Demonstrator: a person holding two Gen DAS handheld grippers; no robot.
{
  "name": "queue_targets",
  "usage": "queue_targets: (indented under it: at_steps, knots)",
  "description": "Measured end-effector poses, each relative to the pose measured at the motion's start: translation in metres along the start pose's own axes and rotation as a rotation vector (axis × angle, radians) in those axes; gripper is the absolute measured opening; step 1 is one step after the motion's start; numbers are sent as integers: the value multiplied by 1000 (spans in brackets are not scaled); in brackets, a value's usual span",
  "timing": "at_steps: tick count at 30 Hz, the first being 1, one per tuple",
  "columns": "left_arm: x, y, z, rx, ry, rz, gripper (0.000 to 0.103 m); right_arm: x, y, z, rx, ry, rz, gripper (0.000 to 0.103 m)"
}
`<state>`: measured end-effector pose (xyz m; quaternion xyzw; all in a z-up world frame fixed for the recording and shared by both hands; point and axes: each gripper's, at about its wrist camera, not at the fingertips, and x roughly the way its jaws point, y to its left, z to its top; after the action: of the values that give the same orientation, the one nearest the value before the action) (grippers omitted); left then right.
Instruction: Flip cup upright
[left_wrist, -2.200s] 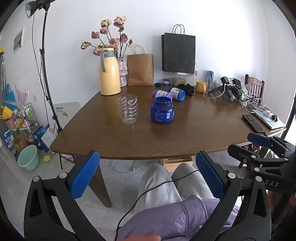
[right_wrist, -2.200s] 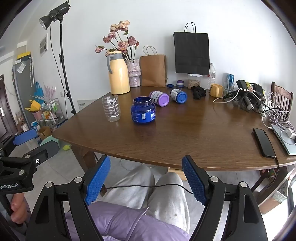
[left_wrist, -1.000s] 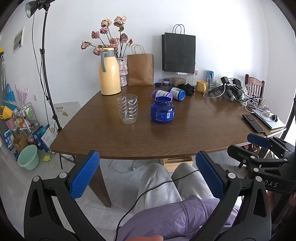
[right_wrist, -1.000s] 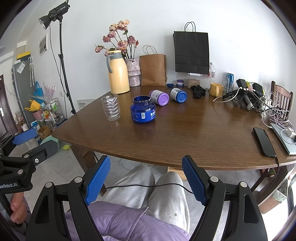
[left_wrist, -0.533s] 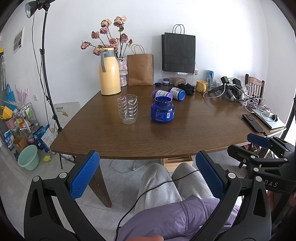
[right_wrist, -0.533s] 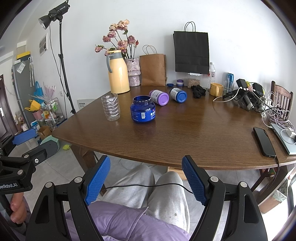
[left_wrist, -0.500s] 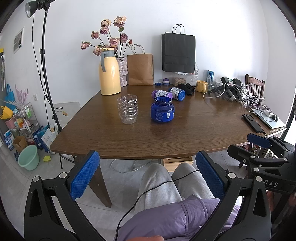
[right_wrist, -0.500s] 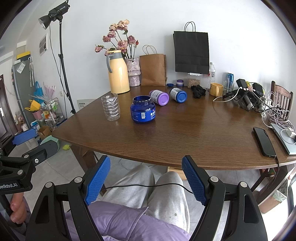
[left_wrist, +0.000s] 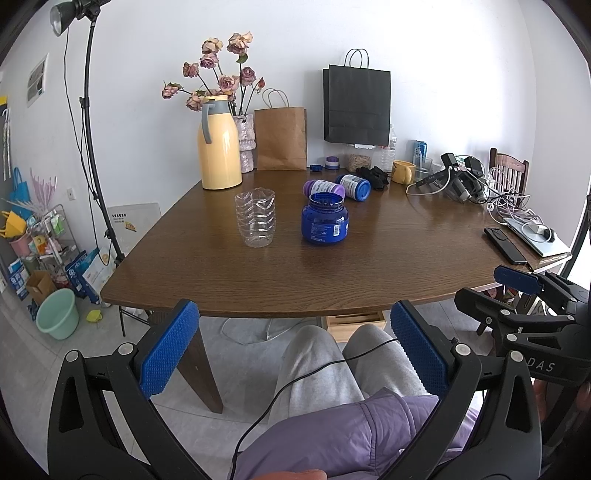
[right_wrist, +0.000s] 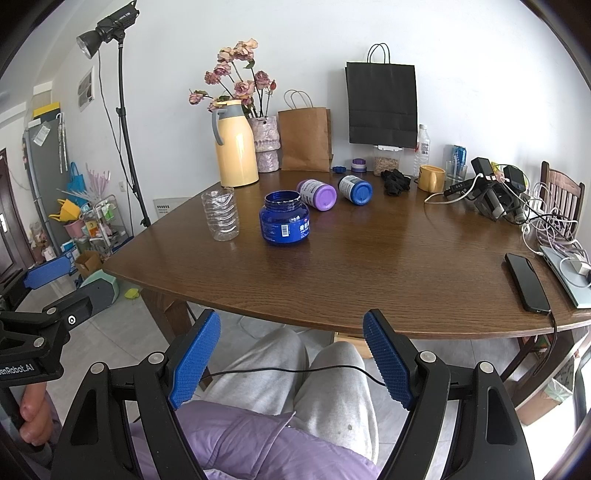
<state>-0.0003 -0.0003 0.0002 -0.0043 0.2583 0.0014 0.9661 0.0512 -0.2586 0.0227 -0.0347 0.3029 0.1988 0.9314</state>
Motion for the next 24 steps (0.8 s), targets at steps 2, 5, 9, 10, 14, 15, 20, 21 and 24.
queue_targets:
  at_steps: [2,5,9,10,14,15,20,21,24]
  knots:
    - [0,0,0,0,0,1,103,0,0,0,1,1,-1,83]
    - [0,0,0,0,1,1,103,0,-1,0,2,1,-1,83]
    - [0,0,0,0,0,1,103,0,-1,1,1,1,-2,83]
    - [0,0,0,0,0,0,103,0,-1,1,1,0,-1,83]
    - [0,0,0,0,0,1,103,0,-2,1,1,1,0,83]
    - [0,0,0,0,0,1,103,0,-2,1,1,1,0,83]
    - [0,0,0,0,2,0,103,0,-1,2,1,1,-2,83]
    - [0,0,0,0,1,0,103,0,-2,2,2,1,-3,83]
    - [0,0,0,0,2,-1,103,2,-8,1,10,1,-9,83]
